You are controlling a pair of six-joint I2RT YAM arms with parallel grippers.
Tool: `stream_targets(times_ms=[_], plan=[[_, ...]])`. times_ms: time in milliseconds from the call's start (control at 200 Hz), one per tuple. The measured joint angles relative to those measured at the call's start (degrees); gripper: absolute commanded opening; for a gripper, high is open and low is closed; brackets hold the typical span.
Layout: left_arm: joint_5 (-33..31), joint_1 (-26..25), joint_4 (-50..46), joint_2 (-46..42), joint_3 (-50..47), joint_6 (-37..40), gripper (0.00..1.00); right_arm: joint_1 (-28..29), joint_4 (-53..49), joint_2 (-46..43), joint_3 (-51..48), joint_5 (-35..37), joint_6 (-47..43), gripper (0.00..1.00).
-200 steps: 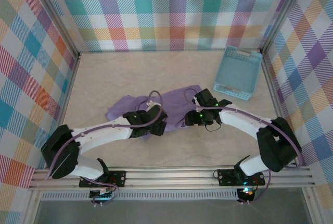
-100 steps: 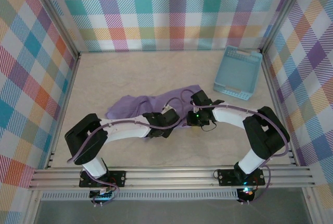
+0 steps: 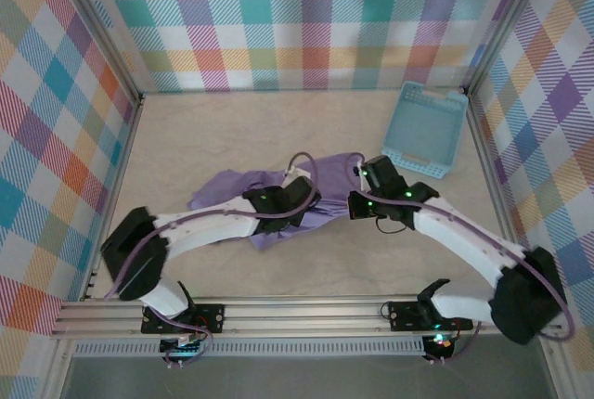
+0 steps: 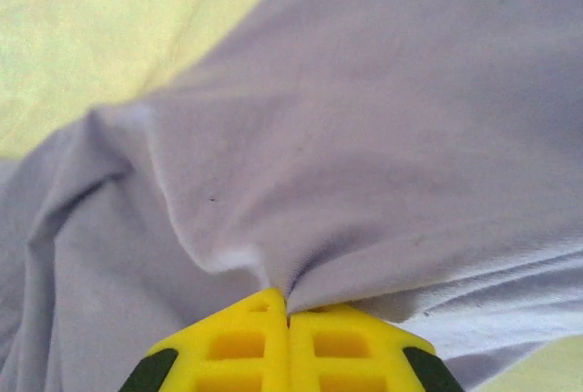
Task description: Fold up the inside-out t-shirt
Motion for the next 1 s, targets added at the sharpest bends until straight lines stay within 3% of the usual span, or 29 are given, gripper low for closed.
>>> stream_targets(times_ms=[145, 270, 520, 800, 900, 1000], plan=[[7.8, 0.0, 2.9, -13.6, -1.4, 0.5, 0.0, 0.0, -4.4, -12.1, 1.0, 0.9, -2.3, 0.0], [11.9, 0.6, 5.1, -19.0, -2.9, 0.6, 0.0, 0.0, -5.2, -14.6, 2.7, 2.5, -2.7, 0.0], [18.4, 10.2, 4.4, -2.9, -0.6, -2.4, 0.0, -0.5, -2.0, 2.1, 3.9, 6.8, -2.4, 0.06], [22.1, 17.6, 2.0, 11.1, 10.9, -2.6, 0.0, -2.4, 1.2, 16.6, 12.0, 11.7, -2.7, 0.03], [21.5, 19.4, 0.2, 15.5, 16.4, -2.3, 0.26, -3.2, 2.1, 20.7, 16.4, 13.6, -2.7, 0.1], [17.9, 20.0, -3.7, 18.6, 20.5, -2.1, 0.43, -4.3, 1.3, 23.0, 18.8, 15.3, -3.3, 0.15]])
